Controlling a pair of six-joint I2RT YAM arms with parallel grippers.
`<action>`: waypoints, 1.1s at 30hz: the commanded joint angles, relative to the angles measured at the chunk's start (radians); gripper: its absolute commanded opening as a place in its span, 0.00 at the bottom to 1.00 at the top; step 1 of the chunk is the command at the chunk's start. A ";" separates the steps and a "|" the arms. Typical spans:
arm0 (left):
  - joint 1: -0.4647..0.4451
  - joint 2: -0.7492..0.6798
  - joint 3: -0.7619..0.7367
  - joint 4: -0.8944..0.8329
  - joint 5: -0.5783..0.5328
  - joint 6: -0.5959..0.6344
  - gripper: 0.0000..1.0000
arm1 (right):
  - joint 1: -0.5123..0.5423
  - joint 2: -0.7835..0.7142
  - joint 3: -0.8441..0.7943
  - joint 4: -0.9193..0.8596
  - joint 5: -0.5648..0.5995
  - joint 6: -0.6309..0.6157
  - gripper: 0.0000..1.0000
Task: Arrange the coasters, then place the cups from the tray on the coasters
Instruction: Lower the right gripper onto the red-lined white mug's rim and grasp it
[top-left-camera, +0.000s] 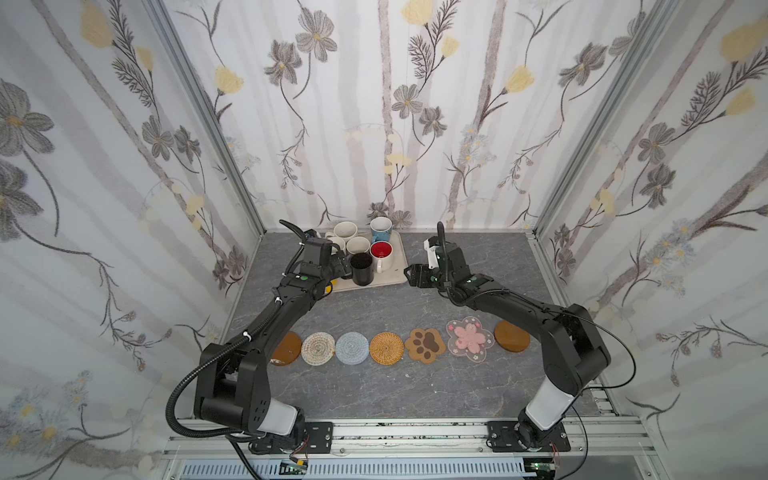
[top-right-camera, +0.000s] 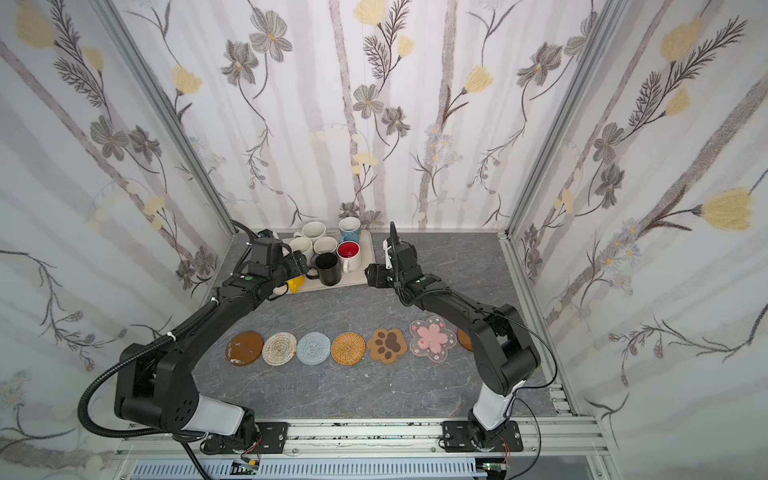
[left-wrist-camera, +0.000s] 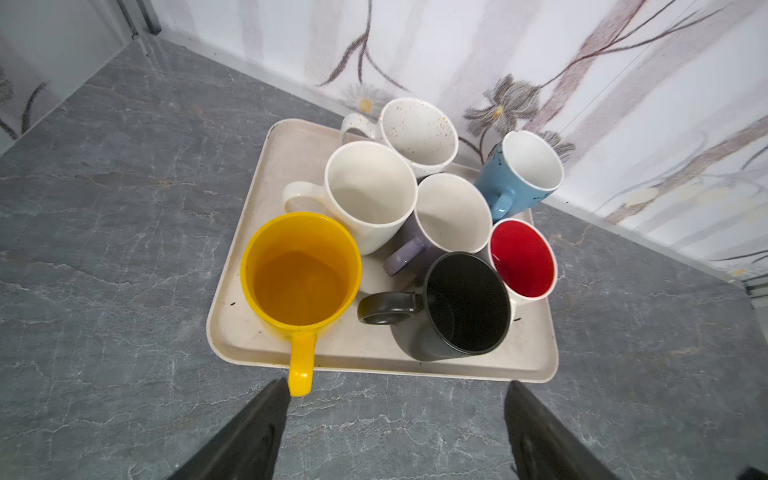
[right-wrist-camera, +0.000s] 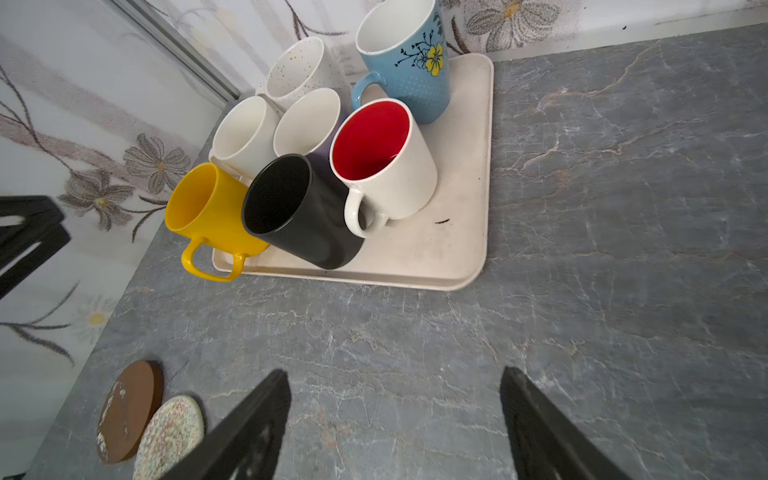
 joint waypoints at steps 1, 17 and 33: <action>-0.010 -0.052 -0.036 0.001 0.044 0.008 0.89 | 0.030 0.092 0.114 -0.013 0.076 0.048 0.80; -0.008 -0.271 -0.125 -0.104 0.260 0.070 1.00 | 0.079 0.460 0.539 -0.153 0.155 0.125 0.67; 0.015 -0.363 -0.180 -0.127 0.203 0.105 1.00 | 0.083 0.645 0.779 -0.266 0.161 0.167 0.57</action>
